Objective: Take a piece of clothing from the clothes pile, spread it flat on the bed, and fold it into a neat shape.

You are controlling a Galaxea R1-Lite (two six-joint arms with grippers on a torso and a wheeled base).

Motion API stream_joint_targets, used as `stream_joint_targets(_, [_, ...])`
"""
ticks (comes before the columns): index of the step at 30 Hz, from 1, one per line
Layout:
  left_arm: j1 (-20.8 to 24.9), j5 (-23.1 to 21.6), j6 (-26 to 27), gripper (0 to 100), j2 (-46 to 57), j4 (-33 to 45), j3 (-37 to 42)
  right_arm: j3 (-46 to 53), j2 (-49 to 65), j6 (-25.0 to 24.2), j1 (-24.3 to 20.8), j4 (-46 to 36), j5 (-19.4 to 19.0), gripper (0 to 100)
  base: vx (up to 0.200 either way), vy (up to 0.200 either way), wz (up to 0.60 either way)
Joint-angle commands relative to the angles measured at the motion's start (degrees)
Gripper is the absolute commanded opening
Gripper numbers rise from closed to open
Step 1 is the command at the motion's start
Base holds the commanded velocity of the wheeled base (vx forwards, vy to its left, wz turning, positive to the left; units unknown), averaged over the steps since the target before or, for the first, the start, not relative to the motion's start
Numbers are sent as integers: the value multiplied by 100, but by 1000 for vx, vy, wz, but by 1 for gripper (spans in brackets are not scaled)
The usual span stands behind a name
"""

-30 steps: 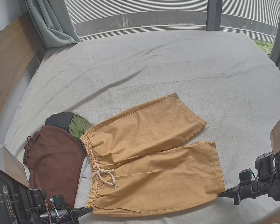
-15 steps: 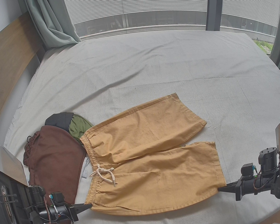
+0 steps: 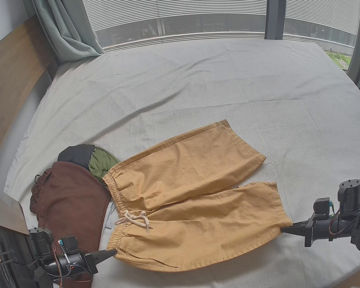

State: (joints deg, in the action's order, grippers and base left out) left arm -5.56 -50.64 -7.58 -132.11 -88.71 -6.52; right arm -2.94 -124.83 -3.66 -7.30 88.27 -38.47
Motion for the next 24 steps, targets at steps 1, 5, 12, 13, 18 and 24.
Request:
stream_joint_targets(1, [160,1,-393,0,511,-6,-86,-128,363,-153,-8,6,-2,0,0,0,0])
stream_joint_targets(5, [310,10,-912,0,897,-6,-86,-172,530,-293,1,6,7,0,0,0,0])
stream_joint_targets(12, [477,63,-982,0,1170,-6,-95,-207,811,-390,-8,6,7,0,0,0,0])
stream_joint_targets(13, [477,63,-982,0,1179,-6,-95,-207,829,-390,-8,6,7,0,0,0,0])
stream_joint_targets(18, [486,98,-1105,0,1205,-6,-200,-392,1101,-698,-52,6,15,0,0,0,0])
stream_joint_targets(24, [468,116,-1193,0,1196,-6,-332,-550,1260,-970,-52,6,33,0,0,0,0])
